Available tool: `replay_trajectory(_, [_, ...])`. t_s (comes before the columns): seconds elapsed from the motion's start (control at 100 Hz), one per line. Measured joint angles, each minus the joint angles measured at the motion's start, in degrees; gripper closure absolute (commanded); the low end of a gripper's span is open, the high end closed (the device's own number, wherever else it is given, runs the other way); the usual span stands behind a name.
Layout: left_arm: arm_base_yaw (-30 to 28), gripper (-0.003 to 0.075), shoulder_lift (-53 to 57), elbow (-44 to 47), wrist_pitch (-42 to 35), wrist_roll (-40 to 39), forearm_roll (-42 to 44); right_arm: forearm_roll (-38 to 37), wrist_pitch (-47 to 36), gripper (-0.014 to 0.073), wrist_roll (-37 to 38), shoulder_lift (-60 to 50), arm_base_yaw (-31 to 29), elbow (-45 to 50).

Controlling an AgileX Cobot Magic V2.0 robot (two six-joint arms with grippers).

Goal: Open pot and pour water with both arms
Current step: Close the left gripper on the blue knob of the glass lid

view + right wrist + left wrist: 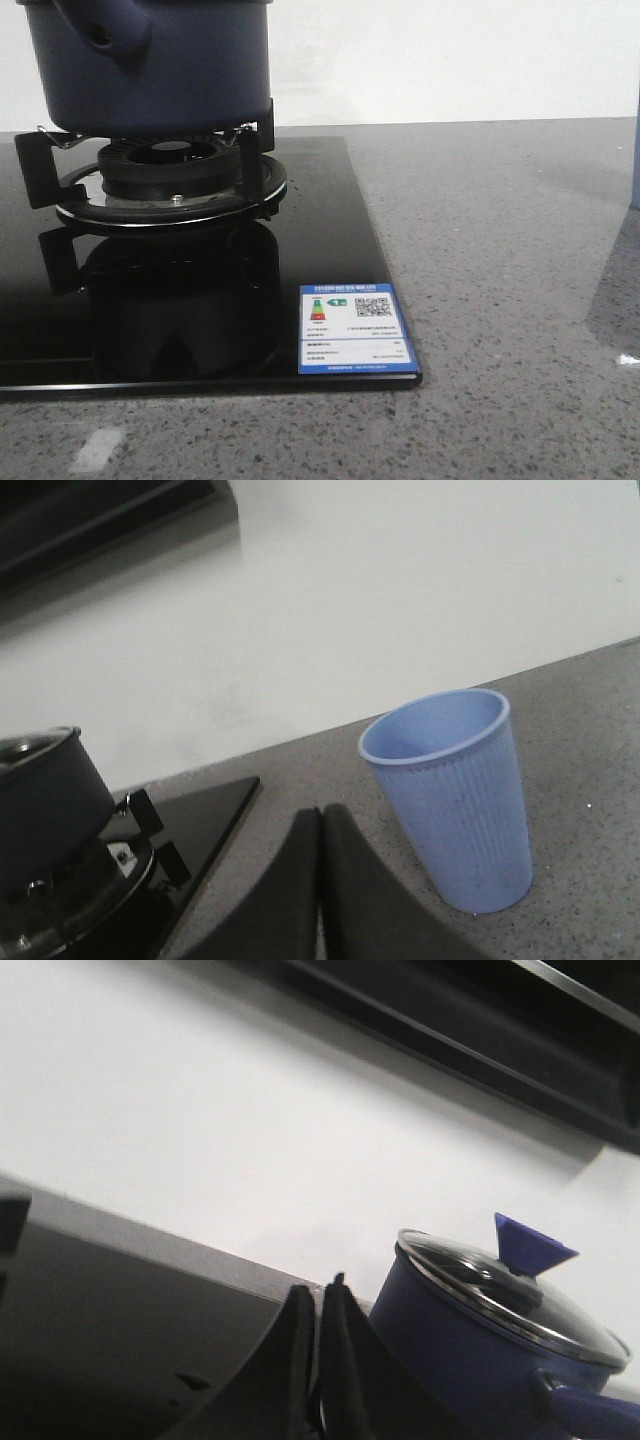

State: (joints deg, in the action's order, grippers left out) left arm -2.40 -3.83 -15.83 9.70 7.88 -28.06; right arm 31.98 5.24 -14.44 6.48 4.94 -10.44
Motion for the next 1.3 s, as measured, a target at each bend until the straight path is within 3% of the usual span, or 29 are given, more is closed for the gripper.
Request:
replay_trajectory(0.22, [1.22, 0.0739, -13.22, -13.11, 8.24, 6.12, 4.87, -2.1, 7.06, 0.0648, -8.97, 14.87, 0.0, -12.07])
replay_trajectory(0.52, [10.5, 0.0734, -22.24, -16.95, 9.11, 11.42, 5.57, -7.55, 12.4, 0.0648, -10.98, 22.54, 0.0, -17.42])
replay_trajectory(0.59, [12.17, 0.0694, -23.31, -16.99, 8.92, 11.58, 5.57, -7.63, 12.52, 0.0648, -10.98, 22.54, 0.0, -17.42])
replay_trajectory(0.67, [13.84, 0.0598, -24.49, -16.99, 7.95, 11.58, 5.57, -7.77, 12.89, 0.0631, -11.0, 22.54, 0.0, -17.45])
replay_trajectory(0.81, [16.22, 0.0324, -26.65, -16.99, 5.6, 11.58, 5.57, -7.89, 13.6, 0.0487, -11.1, 22.54, 0.0, -17.45])
replay_trajectory(0.9, [17.77, 0.0213, -28.18, -16.99, 4.45, 11.58, 5.28, -7.89, 13.88, 0.0302, -11.1, 22.54, 0.0, -17.45])
replay_trajectory(0.96, [18.83, 0.0217, -29.33, -16.99, 3.3, 11.58, 4.87, -7.89, 14.09, 0.0183, -11.1, 22.54, 0.0, -17.45])
replay_trajectory(1.03, [20.41, 0.0241, -30.69, -16.99, 1.73, 11.58, 4.66, -7.89, 14.21, 0.0114, -11.1, 22.54, 0.0, -17.45])
replay_trajectory(1.3, [29.43, 0.026, -37.54, -17.82, -7.53, 11.66, 4.51, -7.89, 14.67, 0.0109, -11.1, 22.54, 0.0, -17.07])
